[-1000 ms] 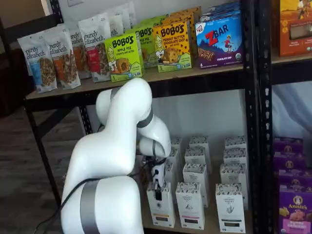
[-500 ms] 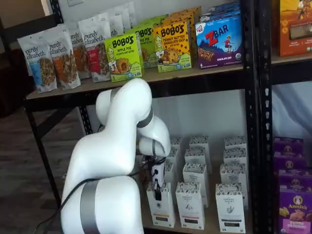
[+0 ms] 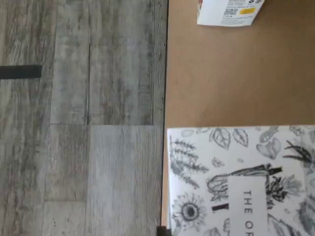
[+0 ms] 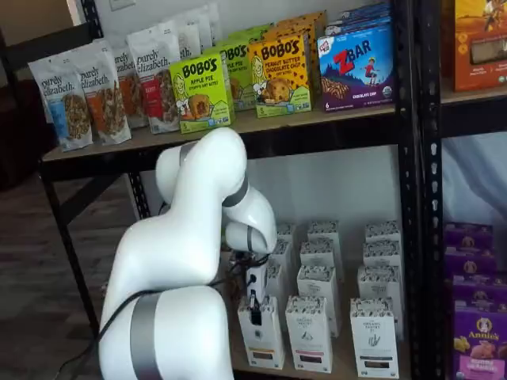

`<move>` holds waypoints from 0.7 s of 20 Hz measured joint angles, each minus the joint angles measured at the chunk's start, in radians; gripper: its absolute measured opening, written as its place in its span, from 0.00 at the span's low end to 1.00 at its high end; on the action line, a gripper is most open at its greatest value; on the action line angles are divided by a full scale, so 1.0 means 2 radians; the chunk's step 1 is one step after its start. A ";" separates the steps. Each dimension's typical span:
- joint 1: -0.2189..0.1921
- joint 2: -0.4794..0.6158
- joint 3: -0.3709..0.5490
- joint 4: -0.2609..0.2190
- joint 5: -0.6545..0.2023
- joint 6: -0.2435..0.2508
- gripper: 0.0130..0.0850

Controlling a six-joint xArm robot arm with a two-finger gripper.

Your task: Pick up the white box with a yellow strip in the middle, on the bottom shelf, the fourth box from the left

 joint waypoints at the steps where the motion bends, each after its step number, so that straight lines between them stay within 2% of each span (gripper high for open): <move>1: 0.000 0.000 0.000 0.000 0.000 0.000 0.50; 9: 0.000 -0.012 0.019 -0.005 -0.012 0.003 0.50; 14: 0.004 -0.029 0.048 -0.003 -0.021 0.004 0.50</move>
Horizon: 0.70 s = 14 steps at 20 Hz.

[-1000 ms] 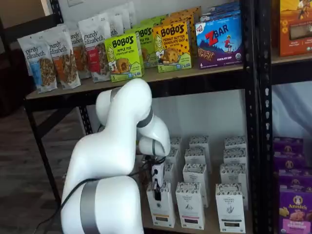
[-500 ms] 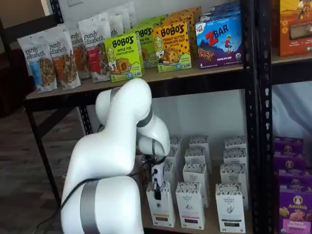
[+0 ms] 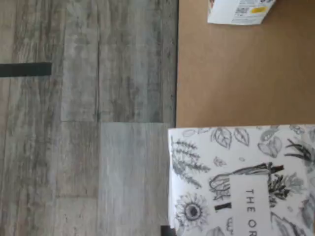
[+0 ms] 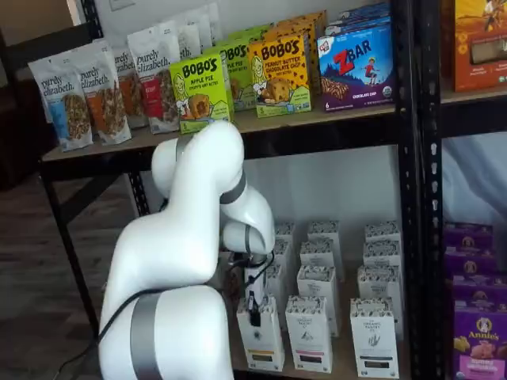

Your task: Pick up the white box with a yellow strip in the middle, on the bottom shelf, the fourth box from the left

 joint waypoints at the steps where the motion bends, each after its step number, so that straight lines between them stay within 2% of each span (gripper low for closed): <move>1: 0.002 -0.006 0.009 0.003 -0.002 -0.001 0.50; 9: 0.010 -0.046 0.079 0.011 -0.026 -0.005 0.50; 14: 0.014 -0.075 0.127 0.025 -0.047 -0.016 0.50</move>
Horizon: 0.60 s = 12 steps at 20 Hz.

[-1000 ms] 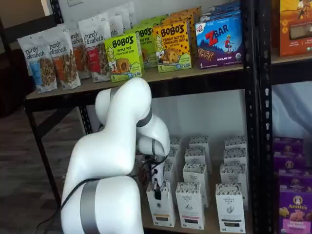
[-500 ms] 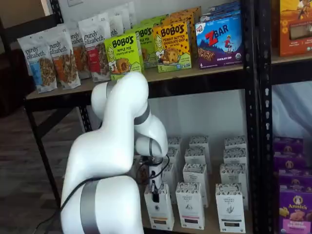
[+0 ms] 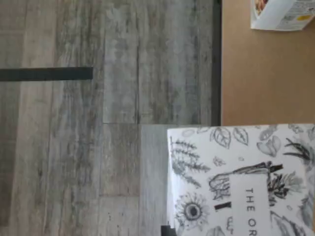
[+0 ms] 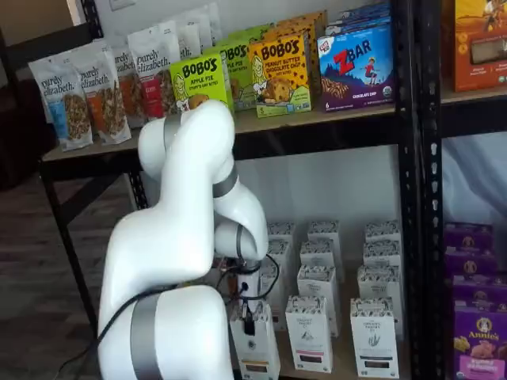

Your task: Pick up the white box with a yellow strip in the middle, on the bottom shelf, the fourth box from the left

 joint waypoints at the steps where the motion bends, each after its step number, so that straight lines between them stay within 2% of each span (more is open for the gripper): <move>1: 0.001 -0.007 0.011 0.004 -0.004 -0.003 0.50; 12: 0.010 -0.075 0.113 0.036 -0.046 -0.029 0.50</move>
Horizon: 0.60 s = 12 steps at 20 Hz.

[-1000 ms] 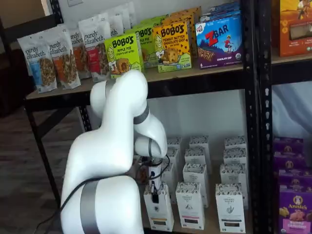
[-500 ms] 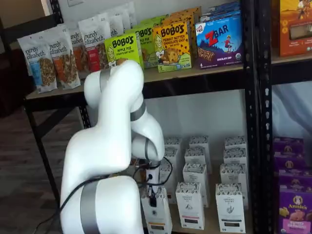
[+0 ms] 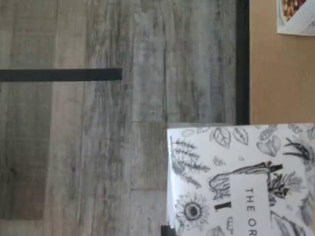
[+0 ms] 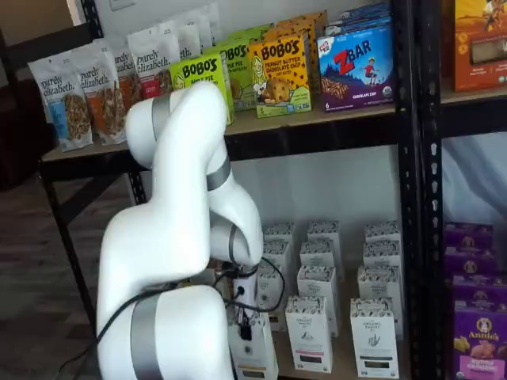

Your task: Pick up the white box with a yellow strip in the middle, on the bottom shelf, the fourth box from the left

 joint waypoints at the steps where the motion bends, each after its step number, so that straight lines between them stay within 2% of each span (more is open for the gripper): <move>1: 0.001 -0.006 0.008 0.002 -0.003 -0.001 0.50; 12: 0.018 -0.067 0.095 0.031 -0.031 -0.016 0.50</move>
